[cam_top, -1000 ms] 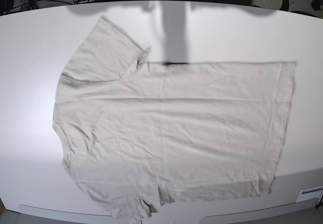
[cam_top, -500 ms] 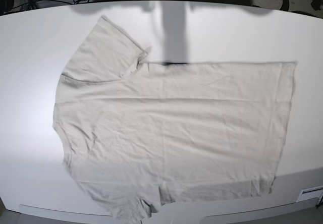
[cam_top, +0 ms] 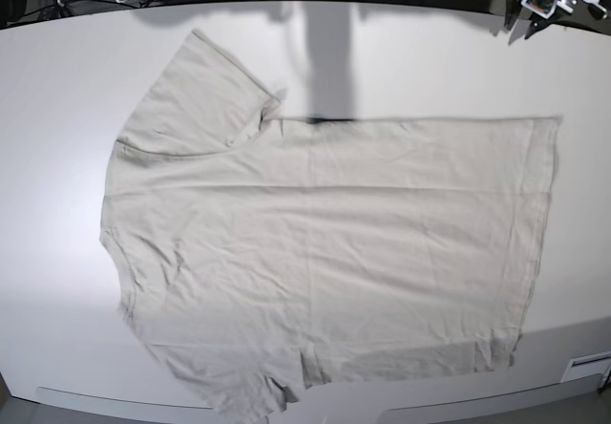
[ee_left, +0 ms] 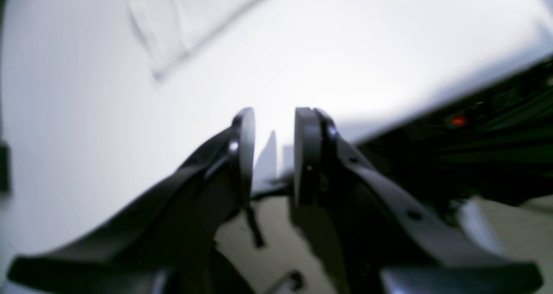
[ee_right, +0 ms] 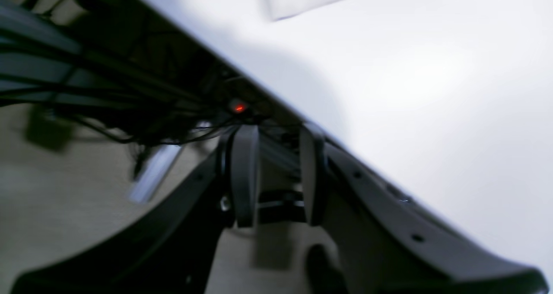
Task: Fold the T-shirt properly
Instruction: 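Move both grippers down toward the shoulder corners of the grey T-shirt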
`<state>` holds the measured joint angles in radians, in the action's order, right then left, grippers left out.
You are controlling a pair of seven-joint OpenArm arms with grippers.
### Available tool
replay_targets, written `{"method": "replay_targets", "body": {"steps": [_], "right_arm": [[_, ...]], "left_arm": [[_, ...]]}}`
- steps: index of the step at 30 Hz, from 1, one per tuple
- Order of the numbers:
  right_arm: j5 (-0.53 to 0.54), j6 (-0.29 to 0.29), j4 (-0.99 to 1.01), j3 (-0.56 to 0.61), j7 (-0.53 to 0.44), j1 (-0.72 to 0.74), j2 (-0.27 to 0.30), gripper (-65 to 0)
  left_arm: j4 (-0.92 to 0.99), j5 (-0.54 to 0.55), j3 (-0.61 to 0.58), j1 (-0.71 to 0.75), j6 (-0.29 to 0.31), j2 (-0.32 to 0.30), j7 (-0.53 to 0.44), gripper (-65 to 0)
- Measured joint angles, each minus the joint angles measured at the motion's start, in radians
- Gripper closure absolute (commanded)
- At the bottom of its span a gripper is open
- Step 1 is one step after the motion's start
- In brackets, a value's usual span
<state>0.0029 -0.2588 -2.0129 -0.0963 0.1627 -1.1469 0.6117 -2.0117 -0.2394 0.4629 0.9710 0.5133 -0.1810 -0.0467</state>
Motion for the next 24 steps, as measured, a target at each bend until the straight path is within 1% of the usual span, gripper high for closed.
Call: {"method": "replay_targets", "body": {"steps": [2, 4, 7, 9, 12, 15, 17, 20, 21, 24], "right_arm": [[-0.056, -0.001, -0.012, -0.021, 0.0, 0.003, 0.001, -17.8], [-0.085, -0.002, -0.011, -0.024, 0.013, 0.015, 0.019, -17.8], [-0.079, -0.001, -0.011, -0.028, 0.093, 0.051, 0.045, -17.8], [-0.079, -0.001, -0.011, -0.029, 0.134, 0.079, 0.046, -17.8], [-0.076, -0.001, -0.011, -0.027, 0.158, 0.097, 0.04, -17.8], [-0.072, 0.0, -0.019, -0.027, 0.162, 0.097, 0.042, -17.8], [-0.025, 0.017, -0.039, -0.027, 0.171, 0.097, 0.043, -17.8], [0.018, 0.028, -0.064, -0.027, 0.179, 0.097, 0.041, -17.8], [0.035, 0.031, -0.071, -0.027, 0.18, 0.097, 0.04, -17.8], [0.034, 0.05, -0.08, -0.027, 0.183, 0.097, 0.043, -17.8]], "left_arm": [[-0.002, -0.061, 0.0, -0.047, -0.003, -0.042, 0.007, -17.6], [-0.002, -0.108, 0.0, -0.09, -0.002, -0.076, 0.014, -19.8], [-0.002, -0.177, 0.0, -0.139, 0.003, -0.141, 0.01, -20.7], [0.011, -0.203, 0.0, -0.16, 0.005, -0.192, -0.002, -20.7], [0.076, -0.26, -0.037, -0.189, 0.0, -0.262, 0.003, -20.7], [0.173, -0.323, -0.119, -0.235, 0.0, -0.301, 0.004, -20.7], [0.229, -0.34, -0.174, -0.278, -0.011, -0.315, -0.003, -20.7], [0.299, -0.374, -0.238, -0.357, -0.038, -0.341, 0.001, -20.7], [0.317, -0.372, -0.254, -0.38, -0.038, -0.354, 0.002, -20.7], [0.369, -0.366, -0.29, -0.438, -0.04, -0.39, -0.003, -20.6]]}}
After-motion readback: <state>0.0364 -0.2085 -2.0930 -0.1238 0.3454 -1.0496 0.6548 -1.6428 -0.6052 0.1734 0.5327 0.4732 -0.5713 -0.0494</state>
